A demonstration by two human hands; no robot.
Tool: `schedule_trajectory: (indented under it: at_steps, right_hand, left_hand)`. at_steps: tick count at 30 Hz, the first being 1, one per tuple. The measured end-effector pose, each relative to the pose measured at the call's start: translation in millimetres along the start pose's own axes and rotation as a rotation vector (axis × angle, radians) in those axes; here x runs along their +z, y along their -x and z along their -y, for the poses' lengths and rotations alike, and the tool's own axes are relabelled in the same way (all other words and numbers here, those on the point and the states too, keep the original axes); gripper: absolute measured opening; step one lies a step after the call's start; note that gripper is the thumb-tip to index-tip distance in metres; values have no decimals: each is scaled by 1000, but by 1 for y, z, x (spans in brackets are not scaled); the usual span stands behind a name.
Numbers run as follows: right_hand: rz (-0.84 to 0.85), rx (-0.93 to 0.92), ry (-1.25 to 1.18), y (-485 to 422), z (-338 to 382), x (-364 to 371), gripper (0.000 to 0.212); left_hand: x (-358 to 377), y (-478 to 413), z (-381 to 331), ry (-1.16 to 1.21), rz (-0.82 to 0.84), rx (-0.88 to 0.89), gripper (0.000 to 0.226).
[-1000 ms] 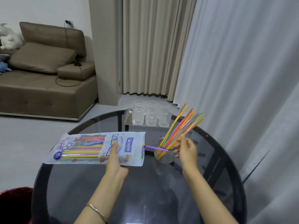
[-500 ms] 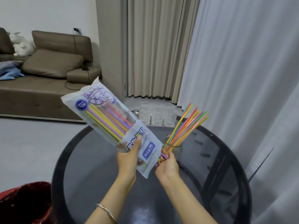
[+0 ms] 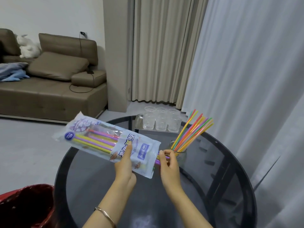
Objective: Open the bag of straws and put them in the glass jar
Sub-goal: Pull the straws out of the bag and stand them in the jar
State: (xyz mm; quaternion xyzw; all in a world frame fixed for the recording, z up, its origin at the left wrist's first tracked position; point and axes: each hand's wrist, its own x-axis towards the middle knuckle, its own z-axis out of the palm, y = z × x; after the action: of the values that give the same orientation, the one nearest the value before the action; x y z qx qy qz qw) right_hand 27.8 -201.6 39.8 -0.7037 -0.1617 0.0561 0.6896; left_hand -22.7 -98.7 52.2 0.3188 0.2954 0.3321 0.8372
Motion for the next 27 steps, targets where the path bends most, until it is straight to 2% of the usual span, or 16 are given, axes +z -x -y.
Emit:
schedule_trajectory:
  at_steps: [3, 7, 13, 17, 20, 27]
  right_hand:
    - [46, -103, 49, 1, 1, -2, 15]
    - [16, -133, 52, -10, 5, -11, 14]
    - [-131, 27, -296, -25, 14, -33, 20]
    - [-9, 137, -332, -20, 11, -24, 19]
    - [27, 190, -269, -16, 11, -19, 21]
    - [-181, 136, -291, -28, 26, -43, 30]
  left_hand:
    - [-2, -7, 5, 27, -14, -62, 41]
    - [-4, -15, 0, 113, -40, -101, 37]
    - [-12, -22, -11, 227, -35, -133, 19]
    - [-5, -18, -3, 202, -18, -148, 21]
    - [-1, -12, 2, 185, -10, -175, 12]
    - [-10, -23, -7, 226, -62, -149, 14]
